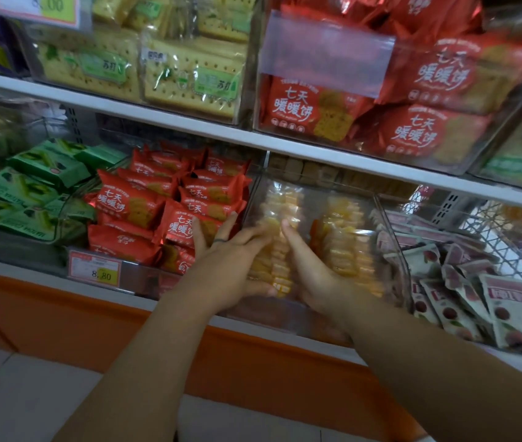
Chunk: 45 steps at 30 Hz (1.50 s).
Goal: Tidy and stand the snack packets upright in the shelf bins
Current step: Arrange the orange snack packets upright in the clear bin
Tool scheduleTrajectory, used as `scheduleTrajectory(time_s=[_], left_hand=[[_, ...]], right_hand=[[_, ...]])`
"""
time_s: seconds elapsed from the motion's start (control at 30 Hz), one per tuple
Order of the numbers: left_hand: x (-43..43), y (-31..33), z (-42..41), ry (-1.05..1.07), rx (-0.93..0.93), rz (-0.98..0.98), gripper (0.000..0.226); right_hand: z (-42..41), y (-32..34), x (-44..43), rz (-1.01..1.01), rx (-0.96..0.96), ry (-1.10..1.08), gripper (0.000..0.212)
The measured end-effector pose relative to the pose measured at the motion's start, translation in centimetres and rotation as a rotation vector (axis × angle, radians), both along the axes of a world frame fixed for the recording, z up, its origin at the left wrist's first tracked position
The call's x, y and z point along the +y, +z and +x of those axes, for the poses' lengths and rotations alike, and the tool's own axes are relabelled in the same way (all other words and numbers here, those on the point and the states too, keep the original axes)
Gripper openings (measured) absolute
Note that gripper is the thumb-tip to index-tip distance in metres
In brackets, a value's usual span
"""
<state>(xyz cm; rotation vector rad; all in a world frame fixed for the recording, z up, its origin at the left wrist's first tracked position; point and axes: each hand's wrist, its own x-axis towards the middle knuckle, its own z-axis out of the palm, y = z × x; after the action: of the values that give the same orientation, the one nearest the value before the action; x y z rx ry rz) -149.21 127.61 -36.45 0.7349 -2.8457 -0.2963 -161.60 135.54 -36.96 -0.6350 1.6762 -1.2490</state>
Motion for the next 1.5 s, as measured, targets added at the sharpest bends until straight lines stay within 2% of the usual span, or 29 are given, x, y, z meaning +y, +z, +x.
scheduleTrajectory(time_s=[0.17, 0.37, 0.5, 0.57, 0.6, 0.67, 0.83, 0.93, 1.0, 1.1, 1.2, 1.33, 1.43, 1.5], left_hand=[[0.3, -0.1, 0.3, 0.017, -0.013, -0.028, 0.084], [0.2, -0.2, 0.2, 0.009, -0.006, -0.026, 0.082], [0.4, -0.2, -0.2, 0.028, -0.042, -0.014, 0.083], [0.6, 0.0, -0.4, 0.025, -0.058, 0.020, 0.083], [0.7, 0.1, -0.5, 0.021, -0.066, 0.040, 0.083], [0.7, 0.3, -0.6, 0.017, -0.084, 0.064, 0.083], [0.6, 0.3, -0.2, 0.021, -0.067, 0.086, 0.085], [0.4, 0.6, 0.0, 0.005, -0.022, 0.115, 0.088], [0.1, 0.9, 0.3, 0.007, 0.083, 0.098, 0.084], [-0.9, 1.0, 0.6, 0.057, 0.187, 0.014, 0.075], [-1.5, 0.3, 0.6, 0.116, 0.115, 0.019, 0.077], [-1.7, -0.2, 0.1, 0.124, 0.072, 0.009, 0.083], [-1.9, -0.1, 0.0, 0.124, 0.072, 0.017, 0.086], [-1.8, 0.1, -0.1, 0.129, 0.057, 0.023, 0.087]], right_hand=[[0.1, 1.7, 0.3, 0.025, -0.075, -0.125, 0.076], [0.1, 0.3, -0.6, -0.051, -0.102, -0.159, 0.062], [-1.2, -1.6, -1.5, -0.082, -0.091, -0.225, 0.095], [-1.0, -1.3, -1.1, -0.032, -0.118, -0.203, 0.104], [-0.3, -0.3, -0.9, 0.009, -0.137, -0.207, 0.101], [0.1, 0.7, -0.9, 0.027, -0.157, -0.240, 0.077], [-1.1, 3.0, -1.7, -0.009, -0.047, -0.315, 0.052], [-2.6, 4.0, -2.7, -0.033, -0.036, -0.401, 0.051], [-3.1, 4.1, -3.7, -0.040, -0.073, -0.421, 0.050], [-3.3, 4.1, -4.2, 0.035, -0.086, -0.304, 0.042], [-3.8, 3.4, -4.8, 0.061, -0.011, -0.175, 0.042], [-4.6, 2.2, -5.4, 0.067, 0.049, -0.137, 0.050], [-5.2, 1.8, -5.9, 0.032, 0.025, -0.132, 0.039], [-5.5, 1.6, -6.1, 0.022, 0.020, -0.166, 0.040]])
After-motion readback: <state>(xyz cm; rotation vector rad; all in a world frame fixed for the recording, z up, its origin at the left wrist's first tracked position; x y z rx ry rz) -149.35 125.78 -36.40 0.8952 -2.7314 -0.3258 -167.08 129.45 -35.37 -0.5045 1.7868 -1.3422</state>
